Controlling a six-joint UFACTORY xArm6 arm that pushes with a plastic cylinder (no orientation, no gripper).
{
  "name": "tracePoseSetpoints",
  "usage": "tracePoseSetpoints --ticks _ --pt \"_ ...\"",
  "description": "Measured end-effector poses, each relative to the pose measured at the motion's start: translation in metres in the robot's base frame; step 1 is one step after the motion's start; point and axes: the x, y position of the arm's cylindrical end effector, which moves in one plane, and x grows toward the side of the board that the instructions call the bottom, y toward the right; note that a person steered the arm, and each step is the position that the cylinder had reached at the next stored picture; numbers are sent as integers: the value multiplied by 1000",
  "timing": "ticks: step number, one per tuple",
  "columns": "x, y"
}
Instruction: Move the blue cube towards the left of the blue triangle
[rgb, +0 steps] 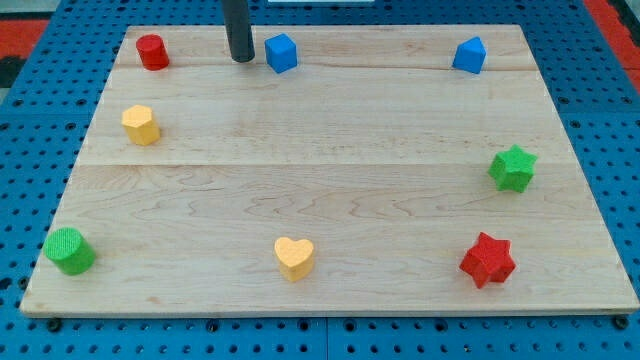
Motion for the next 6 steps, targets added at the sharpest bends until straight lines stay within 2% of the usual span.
tracePoseSetpoints --ticks 1,2,3,4,5,6 --pt "0 94" --pt "1 138" --pt "0 83" --pt "-39 84" --pt "-46 147" --pt "-23 199"
